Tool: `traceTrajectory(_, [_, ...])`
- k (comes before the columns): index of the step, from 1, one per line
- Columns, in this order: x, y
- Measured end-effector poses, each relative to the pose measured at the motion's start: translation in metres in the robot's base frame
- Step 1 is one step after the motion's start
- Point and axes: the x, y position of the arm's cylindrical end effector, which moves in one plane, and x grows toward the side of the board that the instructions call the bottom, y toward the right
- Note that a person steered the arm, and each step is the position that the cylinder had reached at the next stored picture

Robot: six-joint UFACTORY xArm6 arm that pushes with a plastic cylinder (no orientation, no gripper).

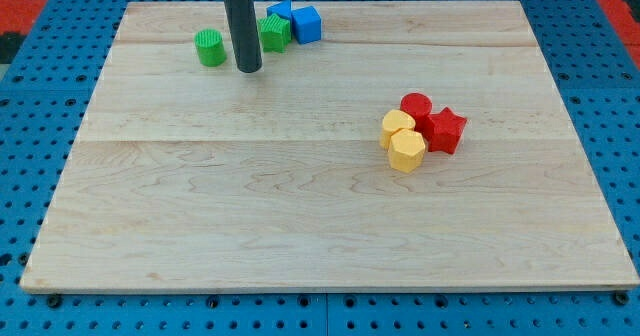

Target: Push the green circle closer to the green star

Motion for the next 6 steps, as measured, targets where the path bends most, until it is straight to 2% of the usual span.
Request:
traceTrajectory(1, [0.006, -0.062])
traceTrajectory(2, [-0.011, -0.117])
traceTrajectory(3, [-0.040, -0.075])
traceTrajectory(4, [-0.041, -0.014])
traceTrajectory(5, [-0.037, -0.039])
traceTrajectory(6, [-0.005, -0.055])
